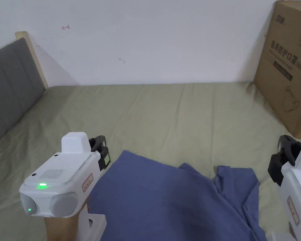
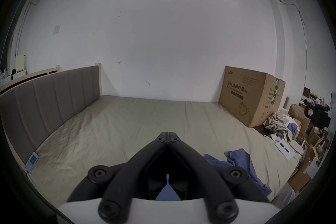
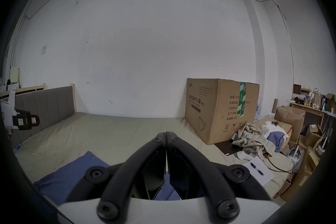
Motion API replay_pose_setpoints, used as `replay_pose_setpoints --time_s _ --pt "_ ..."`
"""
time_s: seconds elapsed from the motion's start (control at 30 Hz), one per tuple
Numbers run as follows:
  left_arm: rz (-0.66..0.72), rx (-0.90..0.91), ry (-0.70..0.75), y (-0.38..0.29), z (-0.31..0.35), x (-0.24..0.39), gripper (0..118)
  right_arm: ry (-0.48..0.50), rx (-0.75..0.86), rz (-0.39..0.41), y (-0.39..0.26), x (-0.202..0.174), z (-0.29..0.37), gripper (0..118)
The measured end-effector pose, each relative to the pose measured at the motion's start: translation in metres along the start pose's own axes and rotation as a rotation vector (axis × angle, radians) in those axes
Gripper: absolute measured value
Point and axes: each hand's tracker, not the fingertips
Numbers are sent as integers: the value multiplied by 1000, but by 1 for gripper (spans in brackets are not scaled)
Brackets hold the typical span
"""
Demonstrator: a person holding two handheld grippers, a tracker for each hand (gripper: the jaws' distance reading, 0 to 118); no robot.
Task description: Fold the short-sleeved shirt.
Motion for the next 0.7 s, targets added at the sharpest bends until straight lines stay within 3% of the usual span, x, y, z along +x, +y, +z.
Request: replay_pose_setpoints --time_s 0.13,0.37,0.43,0.5,0.53,0.7 --pt "-6 -115 -27 1 -53 -4 0 2 -21 -11 -5 3 -18 0" --pt "13 -380 -38 -18 -201 -34 0 -8 -75 0 -22 5 -63 0" --pt "28 -468 -30 -30 -244 -42 31 -12 -93 1 -28 6 -79 0" --pt "46 -575 -8 -45 -290 -48 87 -21 -118 7 -36 6 -95 0" --pt "49 -618 13 -54 -306 -50 100 -23 -128 9 -39 7 -102 0" --pt "-19 -695 71 -100 -370 -53 104 -51 -188 8 -62 13 -136 0"
